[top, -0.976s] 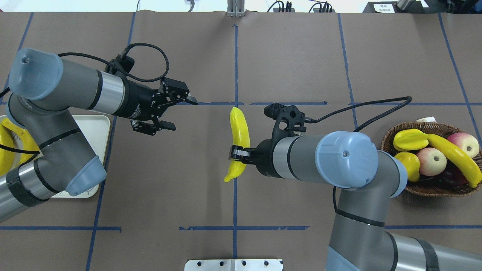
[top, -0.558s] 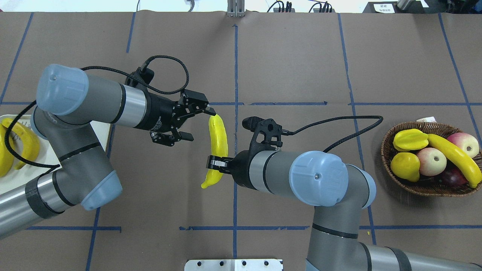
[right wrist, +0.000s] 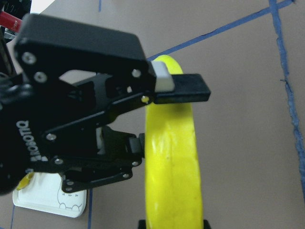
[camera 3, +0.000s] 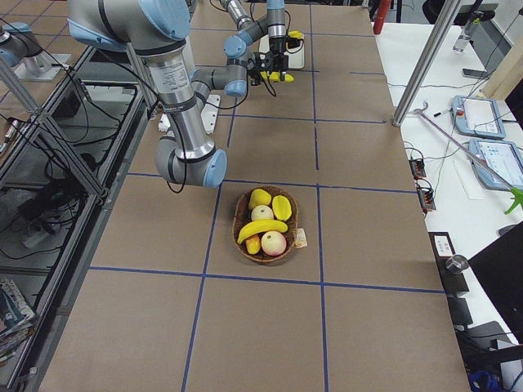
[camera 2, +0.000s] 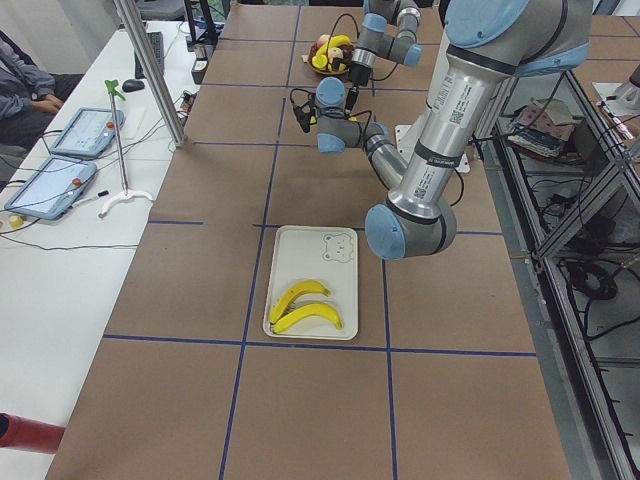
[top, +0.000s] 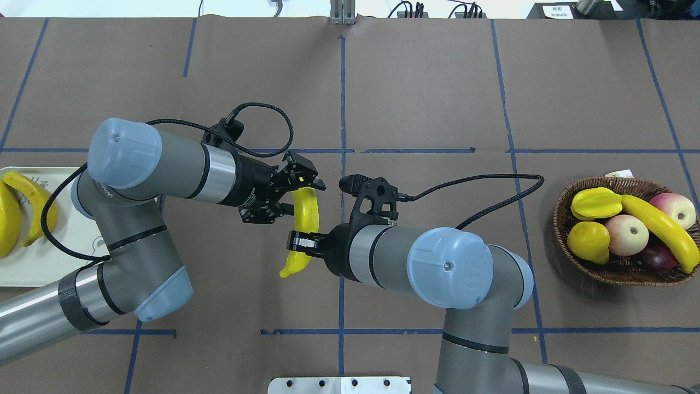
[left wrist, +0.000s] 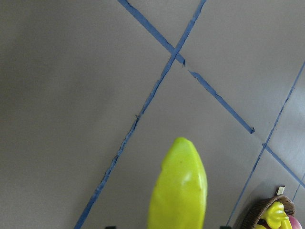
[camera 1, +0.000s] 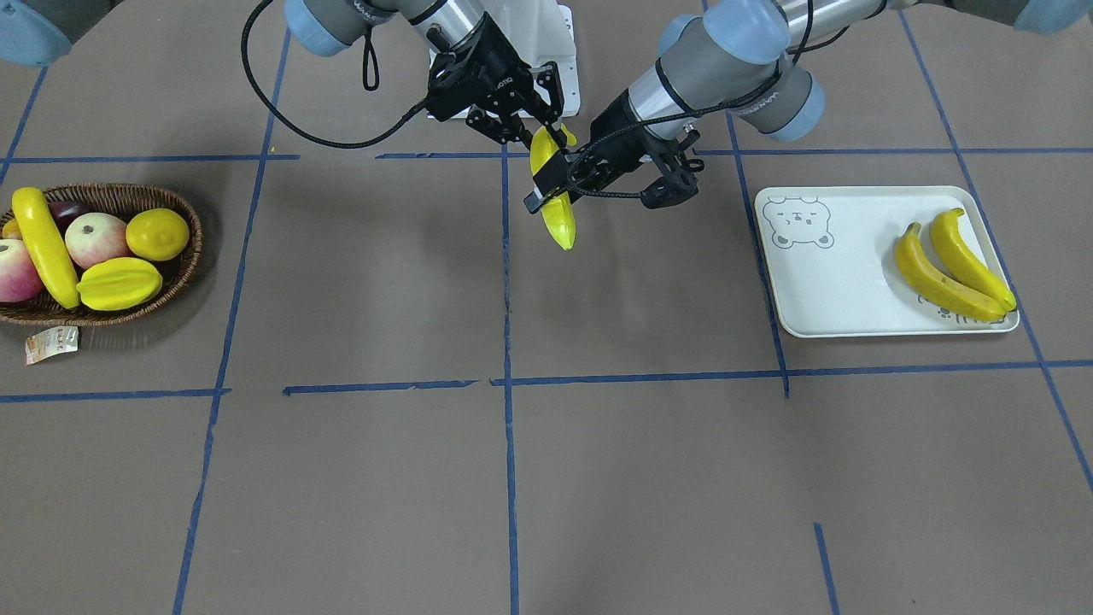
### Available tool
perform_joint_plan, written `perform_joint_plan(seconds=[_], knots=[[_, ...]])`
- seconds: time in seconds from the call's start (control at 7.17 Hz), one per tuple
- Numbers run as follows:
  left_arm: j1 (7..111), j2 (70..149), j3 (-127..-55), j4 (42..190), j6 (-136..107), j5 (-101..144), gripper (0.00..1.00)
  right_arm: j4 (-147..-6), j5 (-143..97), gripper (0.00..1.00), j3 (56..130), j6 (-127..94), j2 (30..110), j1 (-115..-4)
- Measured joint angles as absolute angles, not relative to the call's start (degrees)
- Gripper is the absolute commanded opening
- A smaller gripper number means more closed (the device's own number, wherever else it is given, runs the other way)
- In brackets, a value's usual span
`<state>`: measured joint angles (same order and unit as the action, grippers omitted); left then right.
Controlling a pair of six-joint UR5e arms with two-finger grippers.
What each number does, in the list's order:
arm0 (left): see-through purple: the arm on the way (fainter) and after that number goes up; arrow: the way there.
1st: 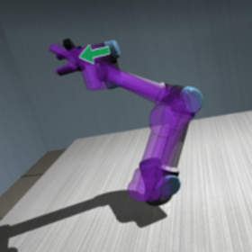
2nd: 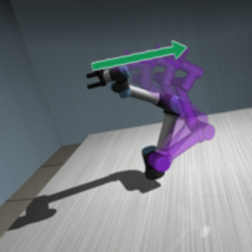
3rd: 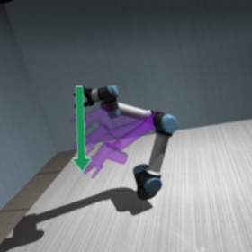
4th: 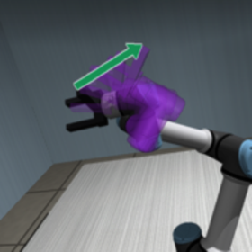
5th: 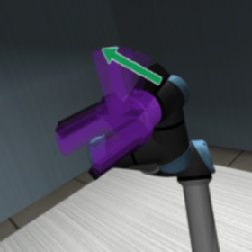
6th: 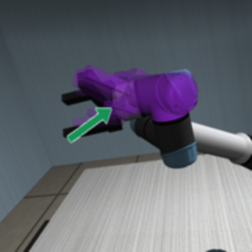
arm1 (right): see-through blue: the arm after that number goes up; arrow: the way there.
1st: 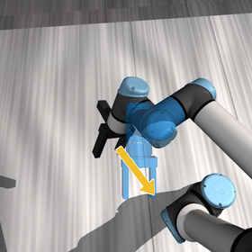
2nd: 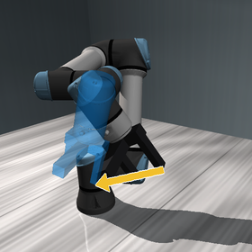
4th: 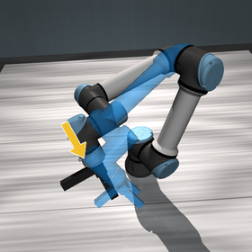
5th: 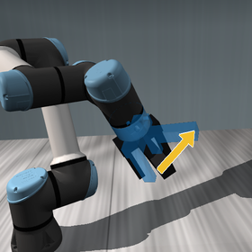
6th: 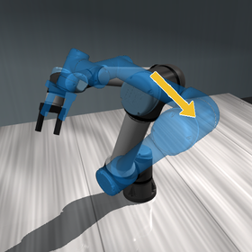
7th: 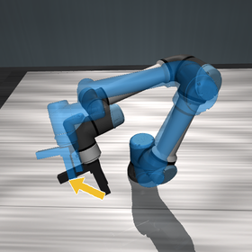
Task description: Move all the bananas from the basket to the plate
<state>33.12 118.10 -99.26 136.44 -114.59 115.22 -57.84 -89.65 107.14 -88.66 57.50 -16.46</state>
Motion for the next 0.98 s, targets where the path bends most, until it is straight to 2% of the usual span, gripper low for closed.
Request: perform_joint_plan(seconds=[0.14, 0.28, 0.98], knots=[[33.09, 118.1, -99.27, 136.42, -114.56, 115.17, 0.0, -57.84, -89.64, 0.18, 107.14, -88.63, 57.49, -16.45], [33.07, 118.1, -99.33, 136.41, -114.49, 115.14, 0.0, -57.83, -89.65, 0.99, 107.14, -88.56, 57.48, -16.44], [34.65, 116.88, -100.4, 136.25, -114.18, 115.39, 0.0, -58.39, -90.14, 1.0, 108.39, -88.16, 57.45, -17.51]])
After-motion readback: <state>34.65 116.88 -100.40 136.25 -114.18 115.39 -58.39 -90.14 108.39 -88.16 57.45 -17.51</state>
